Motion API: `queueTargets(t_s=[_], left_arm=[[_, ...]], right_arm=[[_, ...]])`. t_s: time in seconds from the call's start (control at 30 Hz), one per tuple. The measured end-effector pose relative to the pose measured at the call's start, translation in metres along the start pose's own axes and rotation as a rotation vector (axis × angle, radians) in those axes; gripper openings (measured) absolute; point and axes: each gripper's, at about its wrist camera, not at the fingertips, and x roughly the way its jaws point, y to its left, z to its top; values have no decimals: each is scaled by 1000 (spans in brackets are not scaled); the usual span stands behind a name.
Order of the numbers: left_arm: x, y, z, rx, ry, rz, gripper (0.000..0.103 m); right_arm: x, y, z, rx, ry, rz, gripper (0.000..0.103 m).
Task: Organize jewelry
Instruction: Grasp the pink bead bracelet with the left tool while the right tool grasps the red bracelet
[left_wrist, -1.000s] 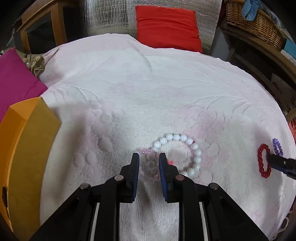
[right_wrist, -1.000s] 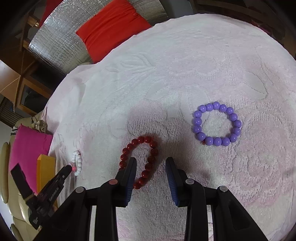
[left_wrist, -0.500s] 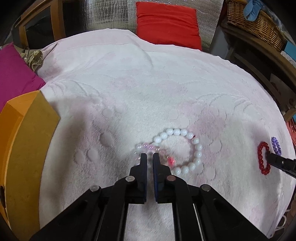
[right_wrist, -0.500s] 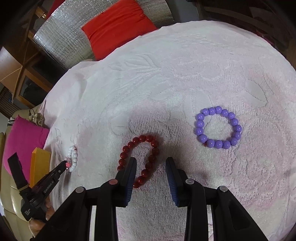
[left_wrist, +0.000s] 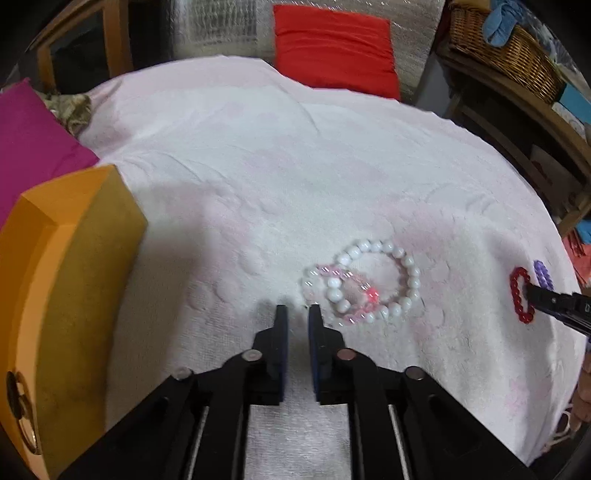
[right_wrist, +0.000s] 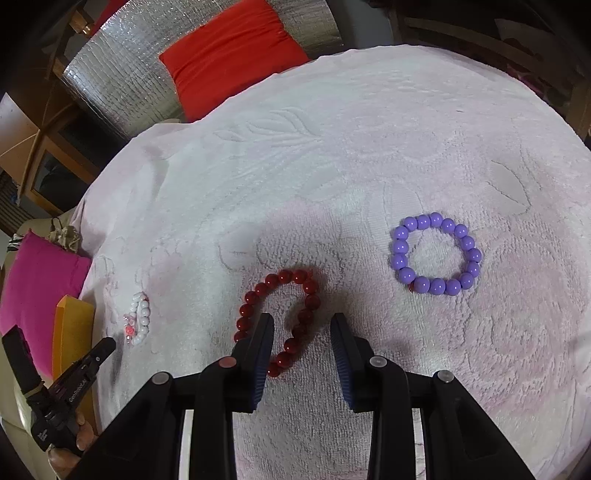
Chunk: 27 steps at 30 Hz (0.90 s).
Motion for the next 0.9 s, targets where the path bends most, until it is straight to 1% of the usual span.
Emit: queueTargets(t_s=[0.03, 0.07, 0.1, 0.2, 0.23, 0.27, 0.4, 0.47, 0.57, 0.6, 0.63, 0.7, 0.77, 0.8, 0.83, 0.9], left_arm=[[2, -2, 0, 7, 8, -2, 30], [3, -5, -1, 21, 11, -6, 36], [3, -8, -1, 32, 7, -8, 44], [2, -17, -1, 45, -2, -32, 51], [4, -18, 0, 36, 3, -40, 57], [6, -19, 1, 27, 7, -44, 59], [21, -29, 8, -7, 33, -60, 60], [23, -29, 10, -21, 22, -58, 60], [23, -24, 13, -60, 8, -77, 60], [24, -24, 14, -64, 6, -80, 55], [25, -24, 14, -64, 6, -83, 45], [26, -25, 13, -55, 18, -95, 35], [24, -28, 11, -40, 12, -97, 27], [23, -27, 12, -39, 13, -100, 17], [22, -26, 11, -41, 16, -106, 13], [20, -22, 10, -40, 16, -105, 9]], right_arm=[[0, 0, 0, 0, 0, 0, 34], [0, -1, 0, 1, 1, 2, 35], [0, -2, 0, 5, 2, 6, 35], [0, -5, 1, 12, 5, 16, 35], [0, -5, 1, 11, 5, 18, 35], [0, -5, 1, 9, 5, 19, 35], [-1, -8, 2, 3, 5, 27, 36], [-2, -9, 1, 3, 7, 33, 36], [-3, -11, 1, 0, 9, 40, 36], [-4, -11, 1, -2, 9, 42, 36], [-4, -11, 1, -4, 10, 42, 36], [-4, -12, 1, -5, 11, 43, 36], [-4, -11, 1, -7, 11, 41, 36], [-4, -11, 1, -7, 10, 40, 36], [-4, -11, 1, -7, 10, 39, 36], [-3, -9, 1, -8, 10, 35, 36]])
